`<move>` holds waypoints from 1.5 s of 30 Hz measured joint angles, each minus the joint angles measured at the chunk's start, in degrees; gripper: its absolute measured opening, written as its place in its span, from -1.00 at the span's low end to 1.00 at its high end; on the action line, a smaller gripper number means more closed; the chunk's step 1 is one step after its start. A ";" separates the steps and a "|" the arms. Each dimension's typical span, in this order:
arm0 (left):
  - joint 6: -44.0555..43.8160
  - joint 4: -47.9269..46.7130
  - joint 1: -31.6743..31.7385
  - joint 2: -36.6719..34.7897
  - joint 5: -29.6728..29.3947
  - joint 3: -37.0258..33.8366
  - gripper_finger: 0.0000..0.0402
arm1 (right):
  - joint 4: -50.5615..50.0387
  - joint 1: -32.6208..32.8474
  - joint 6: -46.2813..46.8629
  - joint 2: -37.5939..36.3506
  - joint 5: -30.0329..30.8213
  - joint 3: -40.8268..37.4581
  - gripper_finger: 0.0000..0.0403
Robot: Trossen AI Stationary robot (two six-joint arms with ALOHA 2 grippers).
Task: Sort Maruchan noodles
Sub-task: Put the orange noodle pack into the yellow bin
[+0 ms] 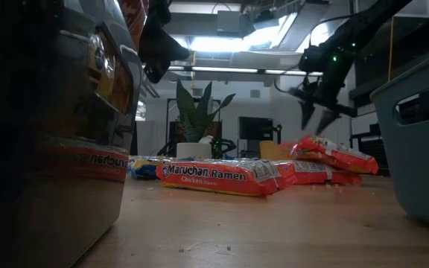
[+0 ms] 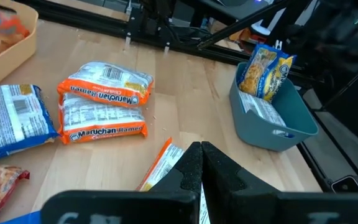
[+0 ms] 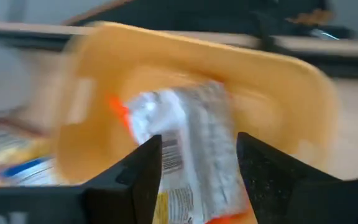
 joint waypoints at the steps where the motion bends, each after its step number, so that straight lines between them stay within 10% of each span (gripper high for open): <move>1: 0.00 -0.38 0.00 -0.01 -0.06 0.00 -1.00 | 0.99 0.00 -1.41 -0.02 -2.14 0.66 -0.07; 5: 0.00 -1.16 0.00 -0.01 -0.20 0.00 -1.00 | -0.12 1.44 -7.71 -0.15 -7.24 3.37 -0.07; 21: 0.46 -1.18 0.00 -0.01 -0.28 0.00 -1.00 | -11.62 16.75 -15.83 0.04 13.79 3.70 -0.07; 45: 0.21 -0.94 0.00 -0.01 -1.73 0.00 -1.00 | -10.31 24.17 -21.48 6.76 21.33 3.54 0.23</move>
